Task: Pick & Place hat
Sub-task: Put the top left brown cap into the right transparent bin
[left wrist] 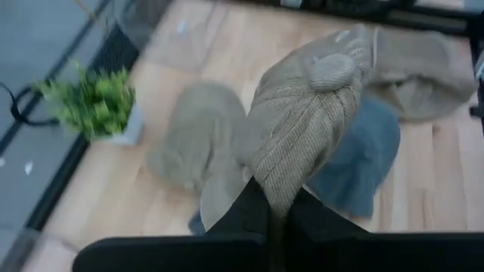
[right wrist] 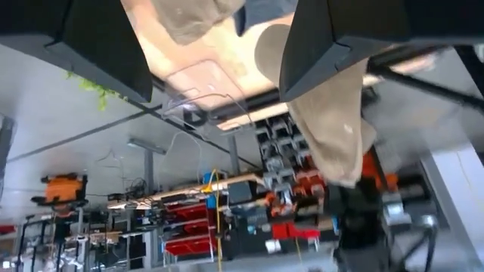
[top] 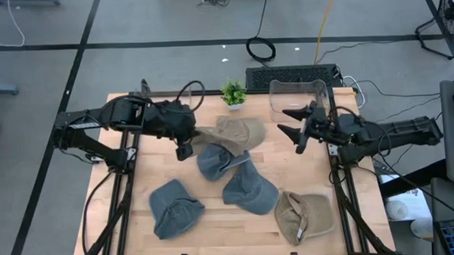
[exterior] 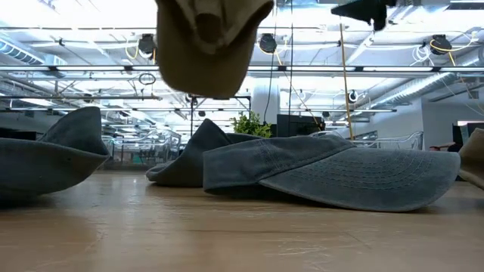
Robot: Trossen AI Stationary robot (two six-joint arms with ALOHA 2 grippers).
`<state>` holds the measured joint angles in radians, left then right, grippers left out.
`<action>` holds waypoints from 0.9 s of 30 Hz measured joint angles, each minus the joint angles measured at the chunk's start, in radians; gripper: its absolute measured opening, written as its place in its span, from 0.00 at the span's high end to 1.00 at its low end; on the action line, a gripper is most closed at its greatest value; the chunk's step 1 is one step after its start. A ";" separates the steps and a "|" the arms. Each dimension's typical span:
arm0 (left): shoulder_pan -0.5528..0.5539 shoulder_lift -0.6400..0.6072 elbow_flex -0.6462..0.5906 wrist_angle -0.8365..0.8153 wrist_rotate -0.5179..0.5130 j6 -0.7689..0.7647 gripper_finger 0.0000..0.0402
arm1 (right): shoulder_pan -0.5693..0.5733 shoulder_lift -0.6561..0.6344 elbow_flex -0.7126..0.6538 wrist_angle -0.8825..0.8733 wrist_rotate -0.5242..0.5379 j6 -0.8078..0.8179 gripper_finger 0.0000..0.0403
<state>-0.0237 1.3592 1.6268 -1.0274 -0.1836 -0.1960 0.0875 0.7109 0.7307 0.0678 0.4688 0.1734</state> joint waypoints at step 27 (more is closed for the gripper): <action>0.115 0.000 0.000 0.385 -0.028 0.059 0.99 | -0.001 0.416 0.575 -0.245 -0.181 -0.074 0.31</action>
<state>0.0914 1.3592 1.6272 -0.6424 -0.2117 -0.1368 0.0868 1.1267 1.3056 -0.1774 0.2881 0.0995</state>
